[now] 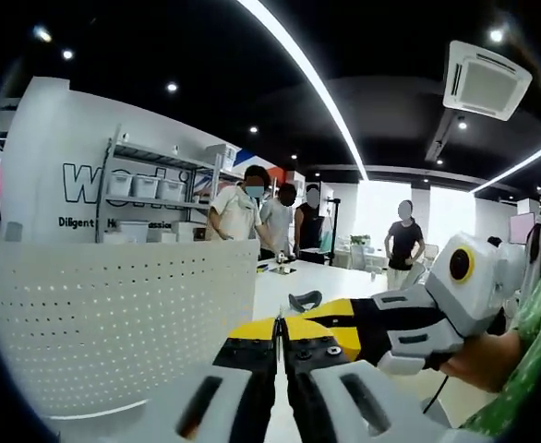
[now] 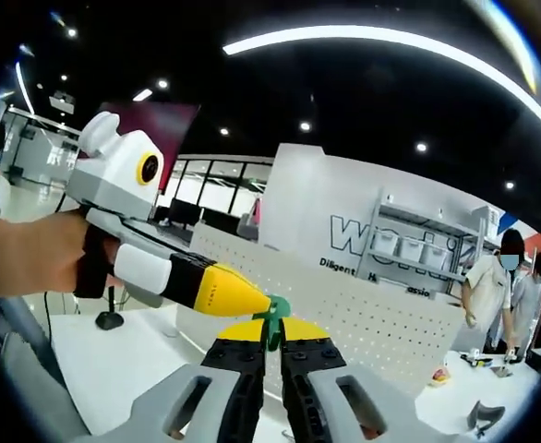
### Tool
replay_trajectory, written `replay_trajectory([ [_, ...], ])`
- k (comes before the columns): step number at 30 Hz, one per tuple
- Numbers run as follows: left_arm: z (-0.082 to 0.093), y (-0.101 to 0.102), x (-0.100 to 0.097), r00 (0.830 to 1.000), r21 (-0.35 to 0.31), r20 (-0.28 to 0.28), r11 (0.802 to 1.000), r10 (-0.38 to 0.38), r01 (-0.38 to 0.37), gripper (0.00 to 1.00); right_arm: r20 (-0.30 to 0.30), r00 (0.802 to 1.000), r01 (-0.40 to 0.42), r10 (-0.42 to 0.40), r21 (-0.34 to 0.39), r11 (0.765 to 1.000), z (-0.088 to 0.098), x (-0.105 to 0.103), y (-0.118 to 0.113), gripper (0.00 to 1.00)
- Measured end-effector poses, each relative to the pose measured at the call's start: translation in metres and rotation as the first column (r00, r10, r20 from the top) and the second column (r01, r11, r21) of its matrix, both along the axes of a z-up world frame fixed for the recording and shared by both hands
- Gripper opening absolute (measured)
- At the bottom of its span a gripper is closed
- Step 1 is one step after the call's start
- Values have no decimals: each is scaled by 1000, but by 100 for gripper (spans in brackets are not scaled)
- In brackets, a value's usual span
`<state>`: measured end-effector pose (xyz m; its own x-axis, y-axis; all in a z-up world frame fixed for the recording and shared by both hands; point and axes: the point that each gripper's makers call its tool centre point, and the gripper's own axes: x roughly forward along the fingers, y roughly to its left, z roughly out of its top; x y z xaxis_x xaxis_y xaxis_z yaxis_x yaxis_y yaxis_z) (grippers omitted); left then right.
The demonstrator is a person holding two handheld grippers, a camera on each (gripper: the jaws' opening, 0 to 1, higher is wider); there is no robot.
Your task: Insert the hook assembly into the mounting plate slot until the hook locks in place.
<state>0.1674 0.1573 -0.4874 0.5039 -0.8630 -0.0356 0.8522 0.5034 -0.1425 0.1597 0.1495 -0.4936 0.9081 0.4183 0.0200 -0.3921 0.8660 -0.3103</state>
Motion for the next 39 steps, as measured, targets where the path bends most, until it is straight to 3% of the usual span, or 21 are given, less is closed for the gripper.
replay_trajectory([
  [10,1,-3,-4,1000,-12,-23,1000,-12,12,2,4,1000,-6,5,25,1000,2,-1,-1,2],
  [22,3,-3,-5,1000,-15,-30,1000,-6,5,2,20,1000,4,-4,-12,1000,0,-3,-1,2],
  [39,5,-1,-6,999,-23,-31,1000,-21,20,2,-13,999,-33,34,71,997,1,-4,1,1],
])
